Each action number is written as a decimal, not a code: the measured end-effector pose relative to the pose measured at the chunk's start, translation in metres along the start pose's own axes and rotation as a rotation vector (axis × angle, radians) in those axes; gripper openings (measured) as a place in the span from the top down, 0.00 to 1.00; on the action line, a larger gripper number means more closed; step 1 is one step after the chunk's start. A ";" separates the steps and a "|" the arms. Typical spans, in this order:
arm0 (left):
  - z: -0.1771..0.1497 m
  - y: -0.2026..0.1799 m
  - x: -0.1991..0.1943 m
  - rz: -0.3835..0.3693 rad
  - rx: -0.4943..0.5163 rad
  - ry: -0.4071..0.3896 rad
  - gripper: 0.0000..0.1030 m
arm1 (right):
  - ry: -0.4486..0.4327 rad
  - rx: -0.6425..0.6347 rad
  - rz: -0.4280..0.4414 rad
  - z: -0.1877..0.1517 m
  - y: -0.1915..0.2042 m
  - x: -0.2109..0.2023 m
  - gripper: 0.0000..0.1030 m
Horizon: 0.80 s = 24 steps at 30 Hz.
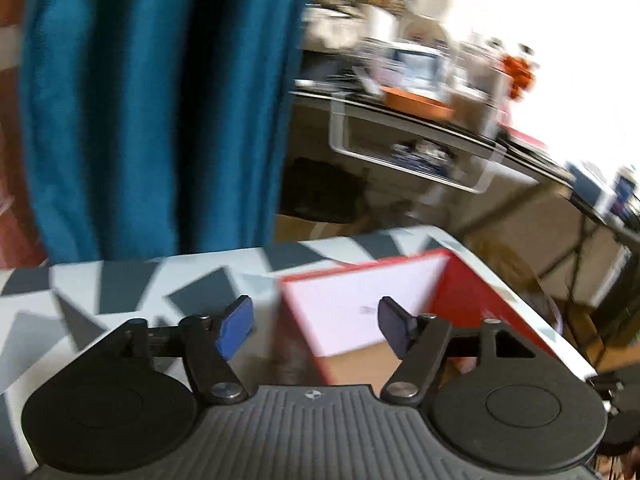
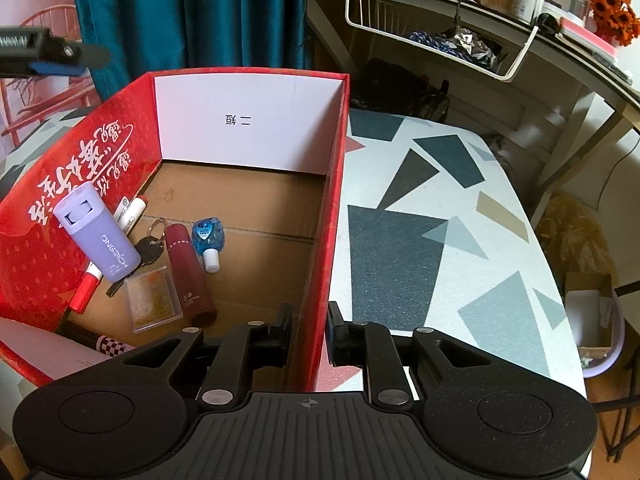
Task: Organize rigid objects
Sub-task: 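Carry the purple bottle over the red box and release it inside, then move the left tool down to the clear box of floss picks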
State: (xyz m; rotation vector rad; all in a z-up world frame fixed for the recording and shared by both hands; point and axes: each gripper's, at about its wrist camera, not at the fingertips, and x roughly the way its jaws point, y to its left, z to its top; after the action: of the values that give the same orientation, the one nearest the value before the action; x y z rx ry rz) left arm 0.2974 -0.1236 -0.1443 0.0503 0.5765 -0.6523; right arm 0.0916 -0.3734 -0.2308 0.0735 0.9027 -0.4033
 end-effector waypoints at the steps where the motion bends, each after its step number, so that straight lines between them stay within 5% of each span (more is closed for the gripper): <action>1: 0.000 0.009 0.000 0.025 -0.024 0.005 0.28 | 0.000 -0.001 -0.001 0.000 0.000 0.000 0.83; 8: -0.027 0.050 0.025 0.146 -0.116 0.093 0.29 | 0.002 -0.005 -0.003 0.001 0.001 0.001 0.83; 13: -0.050 0.067 0.053 0.073 -0.128 0.132 0.29 | 0.006 -0.012 -0.001 0.001 0.001 0.001 0.83; 24: -0.079 0.060 0.069 -0.008 0.082 0.155 0.28 | 0.020 -0.036 -0.005 0.002 0.003 0.002 0.82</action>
State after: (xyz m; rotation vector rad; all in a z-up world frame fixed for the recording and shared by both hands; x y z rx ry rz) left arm 0.3379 -0.0966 -0.2550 0.1764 0.6996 -0.6833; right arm 0.0952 -0.3719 -0.2316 0.0426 0.9300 -0.3910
